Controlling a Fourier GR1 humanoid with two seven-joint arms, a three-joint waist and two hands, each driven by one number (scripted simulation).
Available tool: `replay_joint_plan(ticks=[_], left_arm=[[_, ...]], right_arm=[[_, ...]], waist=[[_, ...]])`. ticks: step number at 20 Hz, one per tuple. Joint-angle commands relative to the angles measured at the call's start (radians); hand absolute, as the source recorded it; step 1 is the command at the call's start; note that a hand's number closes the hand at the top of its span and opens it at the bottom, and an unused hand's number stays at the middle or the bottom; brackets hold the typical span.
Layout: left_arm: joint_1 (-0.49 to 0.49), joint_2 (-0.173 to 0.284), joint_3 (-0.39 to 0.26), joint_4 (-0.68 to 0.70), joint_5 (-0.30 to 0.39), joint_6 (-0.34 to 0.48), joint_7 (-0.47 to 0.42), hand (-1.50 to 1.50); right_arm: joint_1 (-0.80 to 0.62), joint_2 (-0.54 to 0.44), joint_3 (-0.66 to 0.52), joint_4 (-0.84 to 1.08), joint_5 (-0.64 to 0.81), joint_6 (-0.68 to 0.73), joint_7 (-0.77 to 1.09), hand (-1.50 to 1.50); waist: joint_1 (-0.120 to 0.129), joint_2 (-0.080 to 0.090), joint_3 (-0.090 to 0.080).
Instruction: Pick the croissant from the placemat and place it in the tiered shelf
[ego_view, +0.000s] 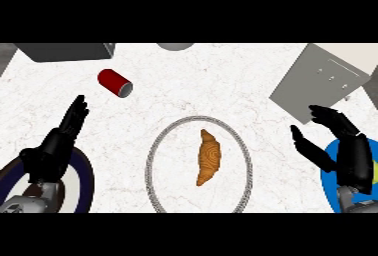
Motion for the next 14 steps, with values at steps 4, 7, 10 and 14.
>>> replay_joint_plan(ticks=[4, 7, 10, 14], left_arm=[[-0.073, -0.084, -0.082, 0.028, -0.035, 0.014, 0.043, 0.0], [-0.116, -0.136, -0.108, 0.068, -0.083, 0.045, 0.047, 0.0], [-0.065, -0.107, -0.07, 0.046, -0.059, -0.003, 0.02, 0.0], [-0.128, -0.139, -0.077, 0.091, -0.078, 0.024, 0.032, 0.0]], right_arm=[[0.094, 0.209, 0.033, 0.048, 0.313, -0.494, -0.051, -1.5], [0.136, 0.291, 0.08, -0.041, 0.325, -0.513, -0.118, -1.5], [0.166, 0.222, 0.16, -0.122, 0.416, -0.359, 0.039, -1.5], [0.175, 0.167, 0.236, -0.117, 0.573, -0.228, 0.259, -1.5]], waist=[[0.036, -0.002, 0.004], [0.051, -0.004, 0.005], [0.067, -0.005, 0.003], [0.067, -0.003, 0.0]])
